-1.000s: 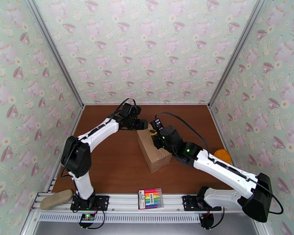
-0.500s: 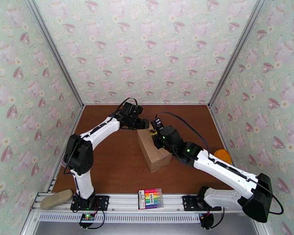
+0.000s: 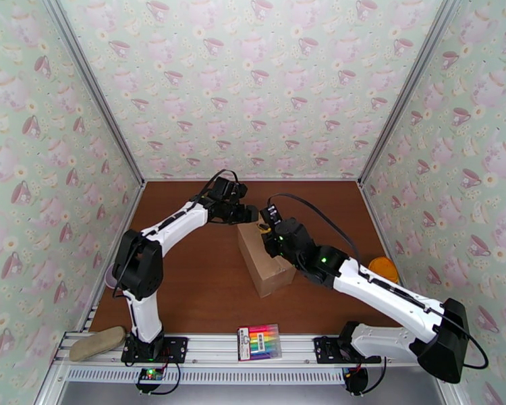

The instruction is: Unpack the express box

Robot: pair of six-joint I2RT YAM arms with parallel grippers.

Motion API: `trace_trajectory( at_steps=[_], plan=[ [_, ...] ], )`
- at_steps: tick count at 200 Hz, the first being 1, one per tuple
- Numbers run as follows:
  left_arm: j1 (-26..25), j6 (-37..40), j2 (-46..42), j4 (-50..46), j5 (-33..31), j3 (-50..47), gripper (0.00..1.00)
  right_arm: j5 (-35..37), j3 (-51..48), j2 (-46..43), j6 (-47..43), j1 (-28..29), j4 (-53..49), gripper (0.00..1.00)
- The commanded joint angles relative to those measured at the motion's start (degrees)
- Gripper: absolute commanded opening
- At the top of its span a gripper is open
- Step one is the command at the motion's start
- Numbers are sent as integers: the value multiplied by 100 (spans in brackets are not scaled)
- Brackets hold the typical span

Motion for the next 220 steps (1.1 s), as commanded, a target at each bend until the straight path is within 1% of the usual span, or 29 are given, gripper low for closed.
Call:
trace_trajectory(
  at_steps=[1, 22, 63, 220],
  plan=[
    [-1, -178, 232, -115, -387, -342, 68, 105, 62, 65, 115, 197, -689, 0],
    [4, -242, 202, -13, -450, -454, 68, 188, 141, 8, 182, 317, -823, 0],
    [16, -280, 165, 99, -476, -554, 68, 310, 112, -184, 335, 376, -1006, 0],
    [45, -420, 94, 302, -735, -706, 68, 351, -105, -560, 749, 602, -1365, 0]
  ],
)
